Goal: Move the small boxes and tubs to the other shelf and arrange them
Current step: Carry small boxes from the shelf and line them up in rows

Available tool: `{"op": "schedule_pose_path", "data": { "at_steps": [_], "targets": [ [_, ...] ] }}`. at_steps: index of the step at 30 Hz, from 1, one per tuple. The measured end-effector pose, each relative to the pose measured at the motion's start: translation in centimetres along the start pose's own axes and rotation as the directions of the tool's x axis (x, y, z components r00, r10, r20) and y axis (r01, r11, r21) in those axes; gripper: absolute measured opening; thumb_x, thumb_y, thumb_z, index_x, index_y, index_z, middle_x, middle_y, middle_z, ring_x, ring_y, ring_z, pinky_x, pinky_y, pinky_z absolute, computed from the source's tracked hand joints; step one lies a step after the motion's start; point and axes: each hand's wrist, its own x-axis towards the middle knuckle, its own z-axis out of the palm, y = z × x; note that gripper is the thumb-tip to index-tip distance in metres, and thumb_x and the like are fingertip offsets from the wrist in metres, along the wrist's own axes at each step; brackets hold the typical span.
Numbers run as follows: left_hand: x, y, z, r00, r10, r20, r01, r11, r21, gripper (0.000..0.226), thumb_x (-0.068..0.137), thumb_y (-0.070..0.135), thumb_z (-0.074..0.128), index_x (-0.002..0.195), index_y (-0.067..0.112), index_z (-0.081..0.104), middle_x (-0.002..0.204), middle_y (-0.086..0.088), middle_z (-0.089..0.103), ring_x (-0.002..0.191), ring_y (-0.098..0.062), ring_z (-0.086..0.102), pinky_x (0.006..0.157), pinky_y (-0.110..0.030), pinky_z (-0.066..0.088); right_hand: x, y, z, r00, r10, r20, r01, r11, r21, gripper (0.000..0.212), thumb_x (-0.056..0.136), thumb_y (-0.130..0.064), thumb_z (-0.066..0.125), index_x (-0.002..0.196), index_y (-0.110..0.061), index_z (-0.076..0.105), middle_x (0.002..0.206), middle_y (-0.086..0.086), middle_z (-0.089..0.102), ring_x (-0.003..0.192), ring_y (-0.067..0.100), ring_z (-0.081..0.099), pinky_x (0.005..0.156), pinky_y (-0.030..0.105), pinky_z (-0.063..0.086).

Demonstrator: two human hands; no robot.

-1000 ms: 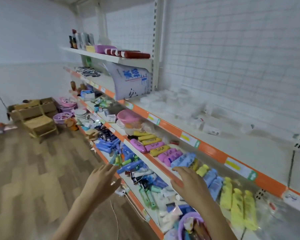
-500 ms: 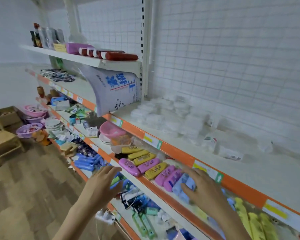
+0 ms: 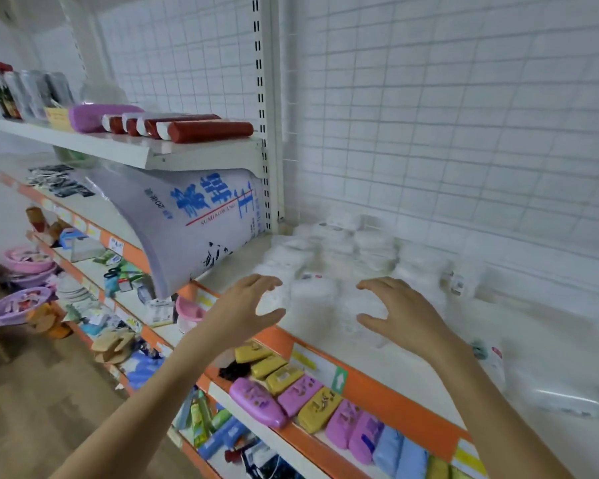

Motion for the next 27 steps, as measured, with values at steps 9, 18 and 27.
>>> {"op": "schedule_pose_path", "data": {
  "at_steps": [9, 18, 27],
  "targets": [
    [9.1, -2.3, 5.2, 0.914, 0.229, 0.334, -0.248, 0.969, 0.013, 0.067, 0.076, 0.046, 0.069, 0.131, 0.021, 0.041, 0.122, -0.002, 0.046, 0.108, -0.019, 0.045, 0.092, -0.027, 0.035, 3.1, 2.4, 1.0, 0.954, 0.143, 0.262, -0.113, 0.986, -0.125, 0.069, 0.069, -0.052, 0.071, 0.127, -0.040, 0.037, 0.121, -0.008, 0.048, 0.113, 0.012, 0.043, 0.089, 0.026, 0.030],
    [13.8, -4.5, 5.0, 0.849, 0.357, 0.390, -0.233, 0.915, -0.330, 0.047, 0.071, 0.039, 0.076, 0.113, 0.029, 0.056, 0.109, 0.008, 0.045, 0.093, 0.001, 0.046, 0.084, -0.009, 0.036, 3.5, 2.4, 0.3, 0.935, 0.302, 0.185, -0.348, 0.879, 0.327, 0.039, 0.071, -0.036, 0.077, 0.103, -0.038, 0.054, 0.116, -0.010, 0.055, 0.110, 0.000, 0.049, 0.095, 0.025, 0.041],
    [16.8, -5.8, 4.4, 0.884, 0.358, 0.301, -0.166, 0.842, -0.514, 0.021, 0.091, 0.038, 0.051, 0.080, 0.024, 0.062, 0.076, 0.001, 0.061, 0.066, -0.009, 0.050, 0.066, -0.024, 0.037, 4.5, 0.2, 0.9, 0.875, 0.482, -0.038, -0.424, 0.803, 0.419, 0.022, 0.092, -0.041, 0.049, 0.112, -0.033, 0.053, 0.099, -0.006, 0.064, 0.073, -0.004, 0.058, 0.062, 0.011, 0.040]
  ]
}}
